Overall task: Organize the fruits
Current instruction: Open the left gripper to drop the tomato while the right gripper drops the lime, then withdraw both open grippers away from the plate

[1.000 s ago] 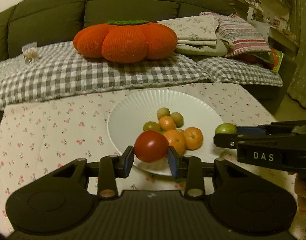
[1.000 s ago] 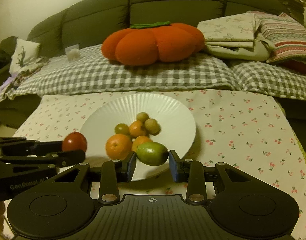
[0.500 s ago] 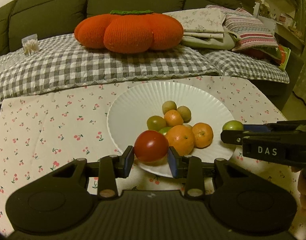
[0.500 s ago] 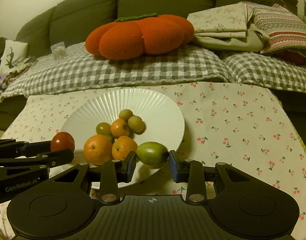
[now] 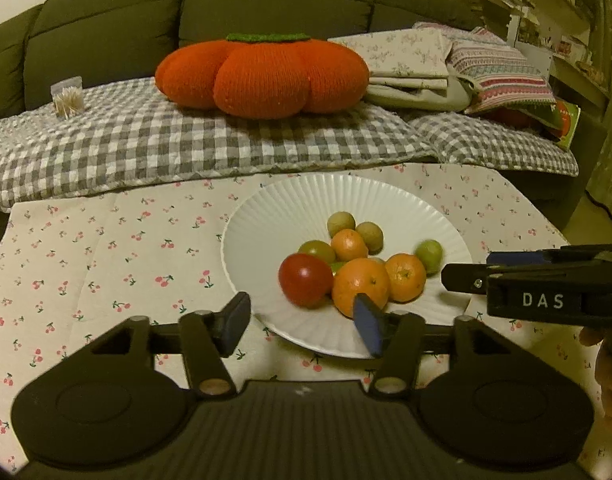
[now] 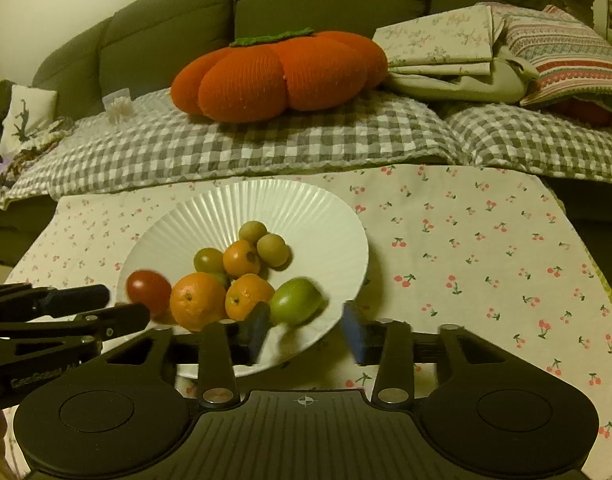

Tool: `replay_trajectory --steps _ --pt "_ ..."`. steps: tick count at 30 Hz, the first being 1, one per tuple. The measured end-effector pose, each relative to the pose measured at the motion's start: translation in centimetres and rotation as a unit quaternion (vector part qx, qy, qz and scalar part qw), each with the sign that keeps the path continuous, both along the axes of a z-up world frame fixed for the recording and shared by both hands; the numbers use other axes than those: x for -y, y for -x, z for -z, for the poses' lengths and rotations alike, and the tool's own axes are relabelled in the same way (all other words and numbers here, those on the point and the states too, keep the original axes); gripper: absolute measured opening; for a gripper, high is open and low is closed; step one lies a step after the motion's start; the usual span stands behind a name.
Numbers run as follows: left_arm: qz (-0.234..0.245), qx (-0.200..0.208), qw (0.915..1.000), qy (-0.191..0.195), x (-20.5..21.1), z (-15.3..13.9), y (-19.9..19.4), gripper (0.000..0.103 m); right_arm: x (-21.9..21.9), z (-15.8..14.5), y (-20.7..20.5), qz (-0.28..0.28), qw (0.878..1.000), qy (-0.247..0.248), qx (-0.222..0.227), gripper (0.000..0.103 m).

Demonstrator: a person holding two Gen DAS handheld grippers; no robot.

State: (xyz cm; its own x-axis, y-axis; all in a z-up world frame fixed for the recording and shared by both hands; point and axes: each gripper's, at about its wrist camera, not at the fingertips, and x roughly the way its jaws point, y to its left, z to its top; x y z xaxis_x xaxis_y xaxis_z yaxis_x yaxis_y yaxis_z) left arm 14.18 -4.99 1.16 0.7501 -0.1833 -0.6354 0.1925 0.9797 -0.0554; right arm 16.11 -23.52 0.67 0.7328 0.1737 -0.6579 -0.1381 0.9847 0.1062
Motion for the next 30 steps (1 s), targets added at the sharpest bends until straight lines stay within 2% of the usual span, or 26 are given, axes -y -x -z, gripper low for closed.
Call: replay_trajectory --steps 5,7,10,12,17,22,30 --pt "0.001 -0.007 1.0 0.006 -0.4 -0.2 0.7 0.069 0.1 -0.4 0.6 -0.003 1.0 -0.002 0.003 0.054" --pt "-0.001 -0.008 0.9999 0.008 -0.6 -0.3 1.1 0.072 0.1 -0.6 1.0 -0.002 1.0 0.0 0.004 0.06" --pt "-0.004 -0.014 0.9999 0.008 -0.8 -0.4 1.8 0.083 0.2 -0.8 1.7 -0.001 1.0 0.002 0.002 0.065" --pt "-0.004 -0.02 0.9998 0.008 -0.9 -0.4 2.2 0.084 0.1 -0.8 2.2 0.0 1.0 0.006 0.0 0.07" --pt "-0.005 -0.029 0.9995 0.01 -1.2 -0.6 3.7 0.095 0.0 -1.0 3.6 -0.002 1.0 0.007 -0.008 0.076" --pt "-0.008 -0.037 0.9993 0.001 -1.4 -0.9 5.0 0.1 -0.5 -1.2 5.2 -0.009 1.0 0.01 -0.013 0.081" --pt "-0.034 -0.06 0.9976 -0.01 -2.3 -0.9 6.8 0.102 -1.0 -1.5 7.3 -0.009 1.0 0.02 -0.023 0.087"
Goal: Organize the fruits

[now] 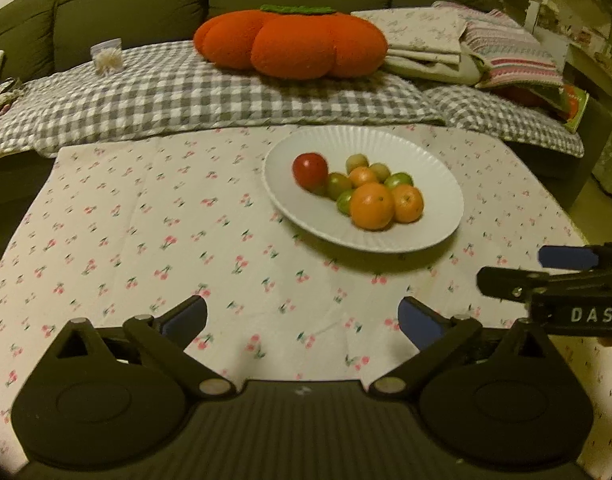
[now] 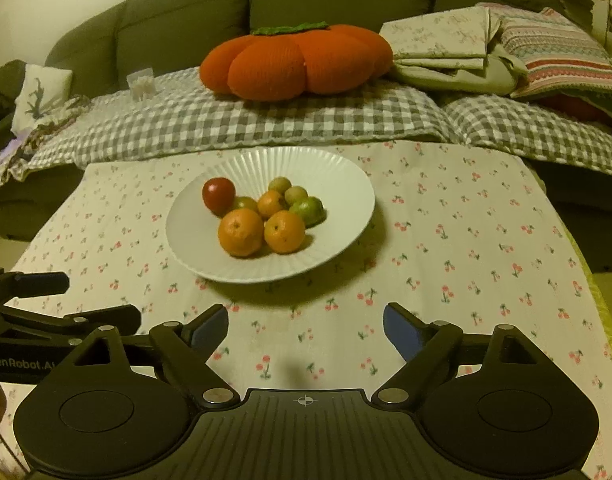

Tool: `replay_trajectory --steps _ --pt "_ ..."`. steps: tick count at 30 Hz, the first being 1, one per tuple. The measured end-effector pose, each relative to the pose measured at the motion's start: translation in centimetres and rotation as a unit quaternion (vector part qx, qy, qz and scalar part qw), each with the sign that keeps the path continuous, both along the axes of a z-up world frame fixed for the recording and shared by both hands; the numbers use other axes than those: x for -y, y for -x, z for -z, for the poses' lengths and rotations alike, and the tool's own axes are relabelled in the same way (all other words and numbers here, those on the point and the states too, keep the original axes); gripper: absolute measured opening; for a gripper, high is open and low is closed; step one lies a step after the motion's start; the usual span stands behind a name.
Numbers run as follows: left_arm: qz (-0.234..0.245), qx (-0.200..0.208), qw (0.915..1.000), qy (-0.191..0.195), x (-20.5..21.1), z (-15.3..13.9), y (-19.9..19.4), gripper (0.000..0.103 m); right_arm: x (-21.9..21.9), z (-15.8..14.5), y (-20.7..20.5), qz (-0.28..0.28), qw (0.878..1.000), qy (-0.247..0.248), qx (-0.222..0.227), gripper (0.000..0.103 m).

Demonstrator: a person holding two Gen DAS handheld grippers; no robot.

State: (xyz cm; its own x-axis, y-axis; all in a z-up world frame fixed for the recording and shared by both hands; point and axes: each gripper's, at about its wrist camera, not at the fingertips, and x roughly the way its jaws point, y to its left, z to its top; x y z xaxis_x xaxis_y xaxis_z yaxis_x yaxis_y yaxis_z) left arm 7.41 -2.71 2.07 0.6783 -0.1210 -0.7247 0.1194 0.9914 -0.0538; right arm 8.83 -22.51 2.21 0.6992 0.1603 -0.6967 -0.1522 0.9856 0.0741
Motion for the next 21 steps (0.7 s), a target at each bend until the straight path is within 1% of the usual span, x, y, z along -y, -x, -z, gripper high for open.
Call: replay_trajectory --steps 2,6,10,21 --pt "-0.008 -0.009 0.9999 -0.012 -0.1 -0.1 0.4 0.102 0.0 -0.1 0.4 0.003 1.0 0.002 -0.005 0.088" --pt "-0.019 -0.022 0.9994 -0.02 -0.2 -0.4 1.1 0.102 -0.2 -0.2 1.0 0.008 1.0 0.007 -0.014 0.09" --pt "-0.02 -0.02 0.9995 -0.016 -0.1 -0.9 1.6 0.102 -0.3 -0.4 1.4 0.014 1.0 0.008 -0.023 0.092" --pt "-0.023 -0.015 0.9993 -0.024 0.5 -1.2 1.5 0.102 -0.5 -0.6 1.5 0.014 1.0 0.011 -0.024 0.093"
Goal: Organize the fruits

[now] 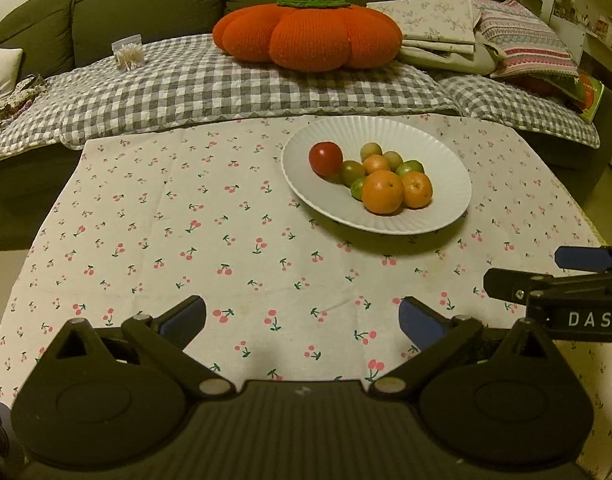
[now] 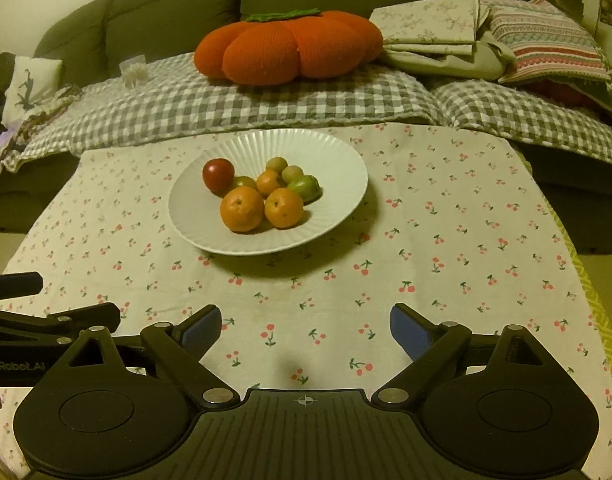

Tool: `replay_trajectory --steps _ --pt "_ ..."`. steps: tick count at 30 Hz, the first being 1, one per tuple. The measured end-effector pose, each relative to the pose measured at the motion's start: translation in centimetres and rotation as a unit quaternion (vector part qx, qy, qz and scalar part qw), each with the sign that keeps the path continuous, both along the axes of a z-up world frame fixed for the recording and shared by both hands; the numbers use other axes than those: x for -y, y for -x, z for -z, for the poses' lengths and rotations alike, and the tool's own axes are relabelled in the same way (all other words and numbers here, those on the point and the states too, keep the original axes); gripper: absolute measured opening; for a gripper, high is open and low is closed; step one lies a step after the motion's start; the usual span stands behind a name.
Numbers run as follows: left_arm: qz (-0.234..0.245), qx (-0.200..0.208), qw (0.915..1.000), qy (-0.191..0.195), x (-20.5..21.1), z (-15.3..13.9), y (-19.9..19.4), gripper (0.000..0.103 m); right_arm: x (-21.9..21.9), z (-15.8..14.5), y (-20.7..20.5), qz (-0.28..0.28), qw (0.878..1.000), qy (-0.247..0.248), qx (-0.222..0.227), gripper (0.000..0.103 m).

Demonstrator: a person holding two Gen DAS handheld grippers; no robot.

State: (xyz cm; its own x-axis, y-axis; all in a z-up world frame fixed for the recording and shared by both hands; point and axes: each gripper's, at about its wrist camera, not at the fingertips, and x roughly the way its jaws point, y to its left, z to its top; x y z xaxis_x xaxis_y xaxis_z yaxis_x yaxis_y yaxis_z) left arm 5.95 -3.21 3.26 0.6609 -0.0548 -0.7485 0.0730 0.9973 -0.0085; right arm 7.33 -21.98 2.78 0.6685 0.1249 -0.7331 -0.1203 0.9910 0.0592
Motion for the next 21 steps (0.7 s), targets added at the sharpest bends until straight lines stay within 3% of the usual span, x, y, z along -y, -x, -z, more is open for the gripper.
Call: replay_trajectory --steps 21 --pt "0.01 -0.002 0.9999 0.001 0.28 0.13 0.11 0.102 -0.16 0.25 -0.05 0.0 1.0 0.006 -0.004 0.093"
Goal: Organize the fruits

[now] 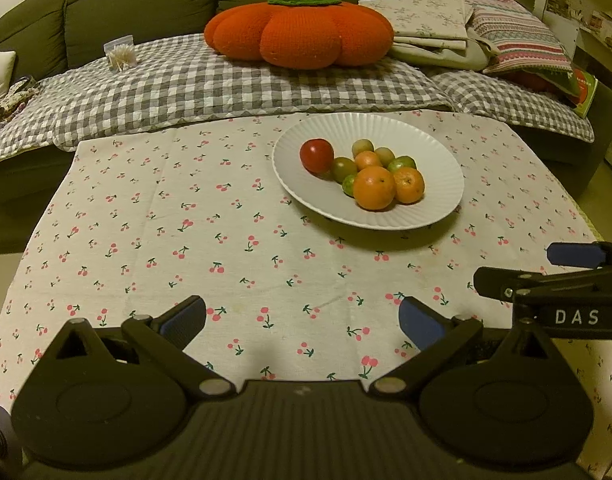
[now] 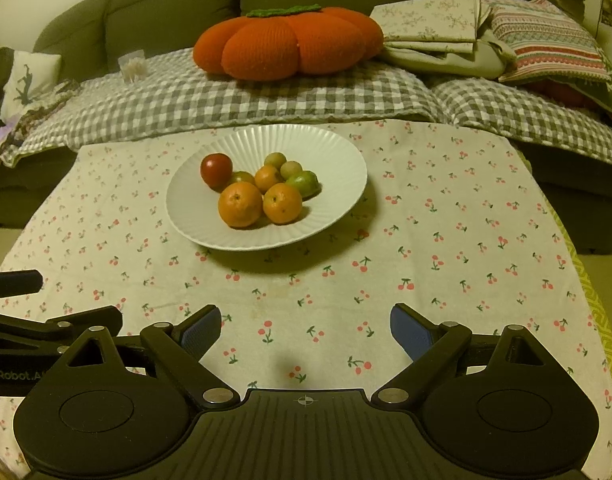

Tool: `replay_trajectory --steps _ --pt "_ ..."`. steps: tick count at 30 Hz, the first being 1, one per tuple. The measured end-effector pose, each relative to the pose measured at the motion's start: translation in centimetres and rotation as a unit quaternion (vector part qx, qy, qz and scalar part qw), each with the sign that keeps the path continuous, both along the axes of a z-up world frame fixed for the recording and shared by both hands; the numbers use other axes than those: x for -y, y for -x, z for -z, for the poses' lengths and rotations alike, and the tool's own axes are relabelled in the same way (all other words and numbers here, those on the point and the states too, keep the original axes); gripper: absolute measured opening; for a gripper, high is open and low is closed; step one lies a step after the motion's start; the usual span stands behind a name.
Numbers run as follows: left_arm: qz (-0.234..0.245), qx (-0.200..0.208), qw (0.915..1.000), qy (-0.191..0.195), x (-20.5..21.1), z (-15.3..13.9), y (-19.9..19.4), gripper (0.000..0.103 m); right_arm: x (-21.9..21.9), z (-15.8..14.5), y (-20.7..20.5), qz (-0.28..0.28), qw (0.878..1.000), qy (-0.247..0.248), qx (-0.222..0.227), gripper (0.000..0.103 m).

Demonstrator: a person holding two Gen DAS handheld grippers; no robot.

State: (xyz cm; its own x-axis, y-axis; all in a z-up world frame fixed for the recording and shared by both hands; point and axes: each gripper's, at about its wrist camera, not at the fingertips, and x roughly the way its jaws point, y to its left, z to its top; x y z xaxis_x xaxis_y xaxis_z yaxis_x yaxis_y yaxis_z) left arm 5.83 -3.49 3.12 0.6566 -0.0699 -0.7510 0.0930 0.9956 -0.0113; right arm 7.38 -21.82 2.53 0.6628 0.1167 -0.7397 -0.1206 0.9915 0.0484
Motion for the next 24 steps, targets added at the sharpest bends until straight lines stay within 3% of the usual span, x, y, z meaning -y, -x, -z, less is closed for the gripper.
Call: replay_trajectory --steps 24 --pt "0.004 -0.001 1.0 -0.002 0.16 0.15 -0.04 0.102 -0.1 0.12 -0.05 -0.001 1.0 0.002 -0.002 0.093"
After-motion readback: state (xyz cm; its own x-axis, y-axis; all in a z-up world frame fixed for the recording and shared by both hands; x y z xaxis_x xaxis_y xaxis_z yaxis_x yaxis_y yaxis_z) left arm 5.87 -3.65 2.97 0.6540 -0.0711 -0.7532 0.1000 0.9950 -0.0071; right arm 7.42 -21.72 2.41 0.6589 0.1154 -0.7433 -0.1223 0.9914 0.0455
